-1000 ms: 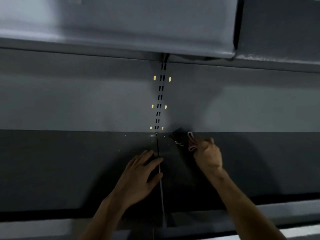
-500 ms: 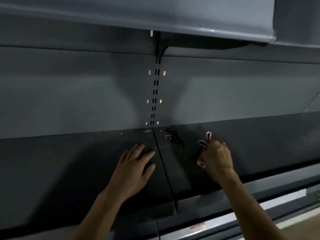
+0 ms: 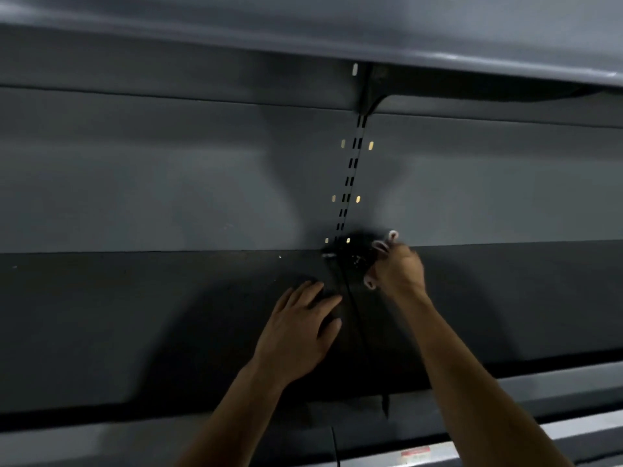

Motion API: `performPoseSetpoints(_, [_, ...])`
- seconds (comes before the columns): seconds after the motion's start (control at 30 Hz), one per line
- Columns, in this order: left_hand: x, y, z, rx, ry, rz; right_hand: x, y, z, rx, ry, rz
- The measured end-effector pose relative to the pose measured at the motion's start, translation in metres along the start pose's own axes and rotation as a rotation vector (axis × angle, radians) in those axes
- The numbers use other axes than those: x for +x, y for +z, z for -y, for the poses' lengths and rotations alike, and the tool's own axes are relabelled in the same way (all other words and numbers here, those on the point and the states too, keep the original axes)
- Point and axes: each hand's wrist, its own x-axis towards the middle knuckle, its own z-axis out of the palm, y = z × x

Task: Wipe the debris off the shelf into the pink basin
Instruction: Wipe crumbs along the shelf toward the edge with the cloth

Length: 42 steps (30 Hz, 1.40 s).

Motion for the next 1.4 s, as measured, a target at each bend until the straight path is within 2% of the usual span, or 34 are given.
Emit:
performPoseSetpoints(0.1, [0.002,0.000,-0.001,-0.007,-0.006,0.012,0.018,-0.025,-0.028,-0.041,-0.011,-0.061])
performPoseSetpoints(0.2, [0.005,0.000,-0.002,0.006,-0.007,-0.007,0.032,-0.040,-0.045,-0.162,-0.016,-0.034])
performPoseSetpoints(0.37, [0.006,0.000,0.000,-0.002,-0.006,-0.011,0.036,-0.023,-0.035,-0.261,-0.125,0.001])
performPoseSetpoints(0.5, [0.006,0.001,0.002,-0.002,-0.024,-0.008,0.035,-0.007,-0.025,-0.268,-0.258,0.068])
performPoseSetpoints(0.6, [0.006,0.003,0.002,-0.013,-0.048,-0.004,0.041,-0.013,-0.033,-0.177,-0.288,0.097])
performPoseSetpoints(0.73, [0.008,0.003,0.000,0.005,-0.068,-0.018,0.051,-0.039,-0.060,-0.210,-0.204,-0.043])
performPoseSetpoints(0.83, [0.008,0.002,-0.001,0.012,-0.085,-0.018,0.051,-0.044,-0.071,-0.327,-0.128,-0.019])
performPoseSetpoints(1.07, [0.004,0.000,0.006,0.033,-0.140,-0.043,0.038,-0.006,-0.032,-0.237,-0.306,0.099])
performPoseSetpoints(1.13, [-0.003,-0.006,0.017,0.062,-0.150,-0.050,0.043,-0.013,-0.039,-0.206,-0.283,0.039])
performPoseSetpoints(1.27, [-0.021,-0.022,0.054,0.137,-0.206,-0.052,0.052,-0.030,-0.061,-0.309,-0.184,-0.068])
performPoseSetpoints(1.4, [-0.029,-0.030,0.071,0.118,-0.259,-0.011,0.041,-0.010,-0.044,-0.323,-0.233,-0.092])
